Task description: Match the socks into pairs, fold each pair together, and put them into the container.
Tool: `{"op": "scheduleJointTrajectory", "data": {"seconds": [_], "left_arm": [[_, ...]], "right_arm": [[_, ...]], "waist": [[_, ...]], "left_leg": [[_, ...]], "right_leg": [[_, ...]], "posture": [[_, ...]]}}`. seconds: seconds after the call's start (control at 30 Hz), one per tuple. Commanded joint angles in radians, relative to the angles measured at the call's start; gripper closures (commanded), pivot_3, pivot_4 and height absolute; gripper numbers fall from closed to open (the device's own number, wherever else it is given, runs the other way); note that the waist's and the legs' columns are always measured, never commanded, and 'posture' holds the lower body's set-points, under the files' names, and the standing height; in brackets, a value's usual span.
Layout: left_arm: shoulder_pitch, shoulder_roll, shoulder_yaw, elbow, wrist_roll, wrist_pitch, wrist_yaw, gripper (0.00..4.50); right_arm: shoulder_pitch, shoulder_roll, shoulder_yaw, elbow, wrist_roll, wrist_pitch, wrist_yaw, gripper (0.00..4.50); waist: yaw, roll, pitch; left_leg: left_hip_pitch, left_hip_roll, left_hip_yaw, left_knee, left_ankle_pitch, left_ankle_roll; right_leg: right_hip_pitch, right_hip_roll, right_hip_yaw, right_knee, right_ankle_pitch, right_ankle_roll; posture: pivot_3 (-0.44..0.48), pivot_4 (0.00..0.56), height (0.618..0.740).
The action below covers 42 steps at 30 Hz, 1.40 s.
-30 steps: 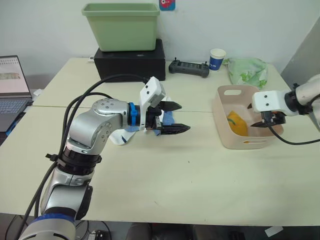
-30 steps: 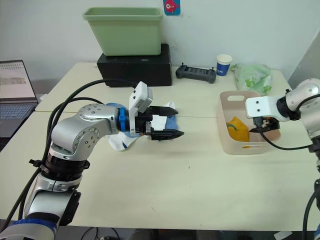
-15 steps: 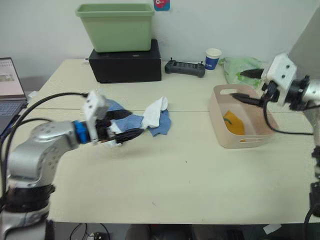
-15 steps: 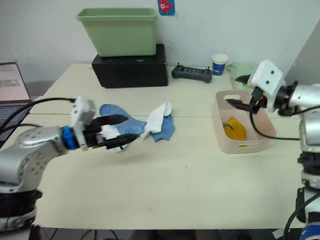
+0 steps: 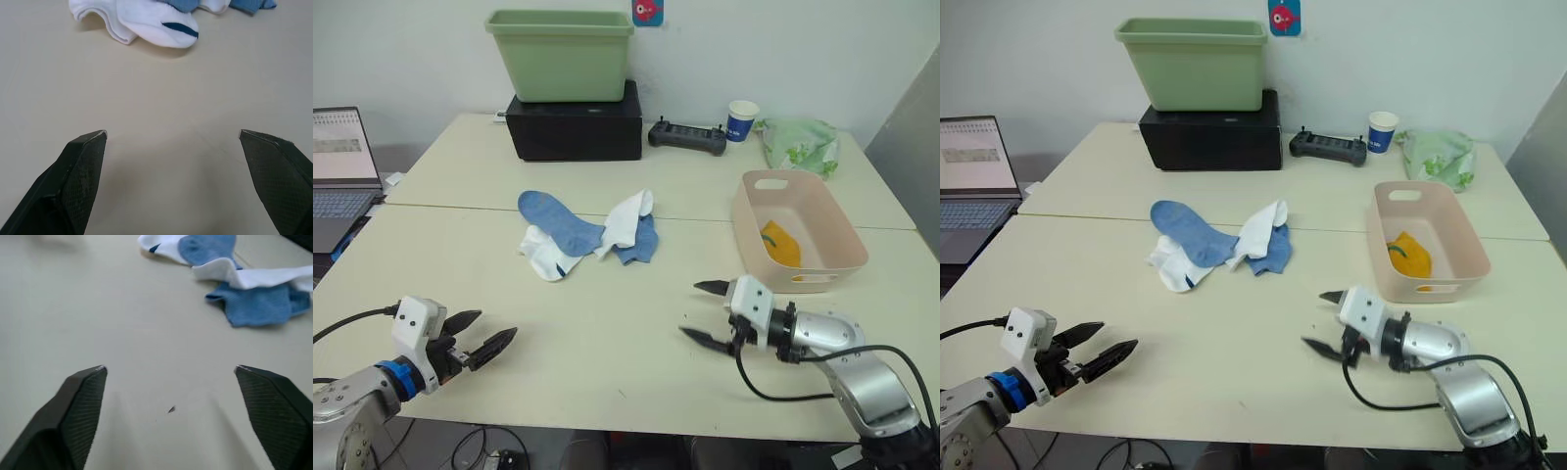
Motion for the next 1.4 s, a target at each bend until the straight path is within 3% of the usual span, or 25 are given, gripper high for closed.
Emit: {"op": "scheduleJointTrajectory", "data": {"seconds": [0.03, 0.33, 0.53, 0.63, 0.8, 1.07, 1.4], "left_arm": [[0.019, -0.001, 0.024, -0.037, -0.021, -0.023, 0.002, 0.0], [-0.057, -0.005, -0.044, -0.124, -0.08, 0.038, 0.048, 0.0], [-0.064, 0.0, -0.058, -0.14, -0.099, 0.047, 0.058, 0.0], [-0.053, 0.008, -0.058, -0.17, -0.115, 0.054, 0.054, 0.0], [-0.05, 0.032, -0.05, -0.216, -0.156, 0.087, 0.049, 0.0], [-0.07, 0.056, -0.05, -0.235, -0.172, 0.089, 0.066, 0.0], [-0.083, 0.051, -0.075, -0.219, -0.161, 0.071, 0.074, 0.0]], "right_arm": [[-0.013, 0.009, 0.001, -0.065, 0.014, -0.015, -0.021, 0.03], [-0.166, 0.05, 0.099, 0.026, -0.085, -0.035, -0.073, 0.03], [-0.318, 0.13, 0.221, 0.176, -0.241, -0.099, -0.148, 0.03], [-0.489, 0.271, 0.303, 0.377, -0.364, -0.104, -0.257, 0.03], [-0.634, 0.394, 0.355, 0.654, -0.457, -0.179, -0.344, 0.03], [-0.784, 0.465, 0.362, 0.976, -0.525, -0.302, -0.408, 0.03], [-0.851, 0.526, 0.345, 1.153, -0.522, -0.388, -0.4, 3.4]], "waist": [[-0.007, 0.0, 0.0], [-0.003, -0.001, -0.001], [-0.01, -0.001, -0.001], [-0.02, -0.001, -0.001], [-0.015, -0.003, -0.002], [-0.009, -0.003, -0.001], [-0.017, -0.002, -0.001]], "left_leg": [[0.0, 0.001, 0.0, 0.0, 0.0, 0.0], [0.0, 0.001, 0.0, 0.0, 0.0, 0.0], [0.0, 0.001, -0.001, -0.001, 0.0, 0.0], [0.0, 0.001, 0.0, -0.001, 0.0, 0.0], [0.0, 0.001, -0.001, -0.001, 0.0, 0.0], [0.0, 0.001, -0.001, -0.001, 0.0, 0.0], [-0.001, 0.001, -0.001, -0.002, 0.0, 0.0]], "right_leg": [[0.0, 0.001, 0.0, 0.0, 0.0, 0.0], [0.0, 0.001, 0.0, 0.0, 0.0, 0.0], [-0.001, 0.002, 0.0, 0.0, 0.002, -0.002], [-0.001, 0.002, 0.0, 0.001, 0.002, -0.003], [-0.002, 0.002, -0.002, 0.002, 0.004, -0.006], [-0.002, 0.001, -0.001, 0.001, 0.004, -0.007], [-0.002, 0.002, -0.002, 0.002, 0.004, -0.007]], "posture": [[0.0, 0.15, 0.73], [0.0, 0.15, 0.73], [0.0, 0.15, 0.73], [0.0, 0.15, 0.73], [0.0, 0.15, 0.73], [0.0, 0.15, 0.73], [0.0, 0.15, 0.73]]}}
